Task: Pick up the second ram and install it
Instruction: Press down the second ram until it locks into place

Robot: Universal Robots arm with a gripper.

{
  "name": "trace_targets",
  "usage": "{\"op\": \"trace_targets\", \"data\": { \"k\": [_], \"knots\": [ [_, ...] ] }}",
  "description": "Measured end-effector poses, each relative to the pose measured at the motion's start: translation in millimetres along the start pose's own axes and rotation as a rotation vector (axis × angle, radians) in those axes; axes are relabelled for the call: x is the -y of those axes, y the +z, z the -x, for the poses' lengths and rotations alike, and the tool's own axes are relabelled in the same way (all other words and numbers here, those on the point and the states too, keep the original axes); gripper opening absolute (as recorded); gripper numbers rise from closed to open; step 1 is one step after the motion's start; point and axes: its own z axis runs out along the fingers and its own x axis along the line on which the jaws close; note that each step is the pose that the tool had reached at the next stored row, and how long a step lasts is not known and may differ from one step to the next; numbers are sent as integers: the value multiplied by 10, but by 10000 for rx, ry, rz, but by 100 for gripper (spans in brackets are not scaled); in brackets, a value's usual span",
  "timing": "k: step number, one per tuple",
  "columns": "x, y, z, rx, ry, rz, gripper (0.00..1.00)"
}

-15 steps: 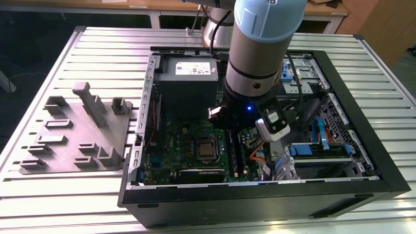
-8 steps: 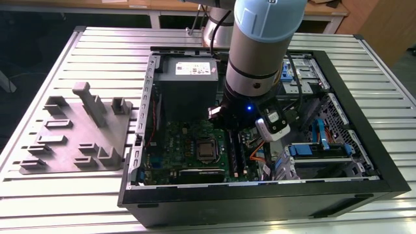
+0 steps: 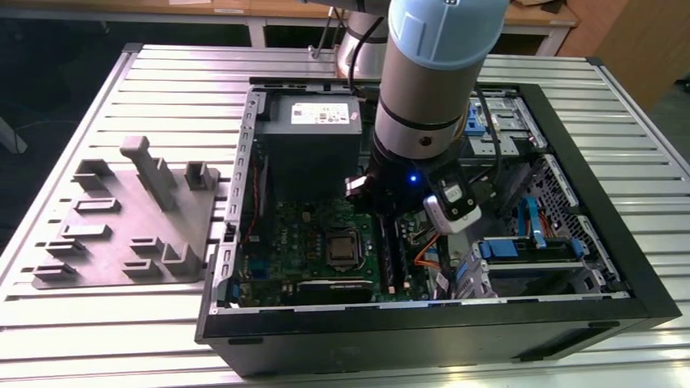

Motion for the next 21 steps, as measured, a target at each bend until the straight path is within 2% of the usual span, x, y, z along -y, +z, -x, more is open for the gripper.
{"op": "trace_targets", "data": {
  "k": [21],
  "knots": [
    [-293, 28, -1, 0, 0, 4, 10]
  ]
}}
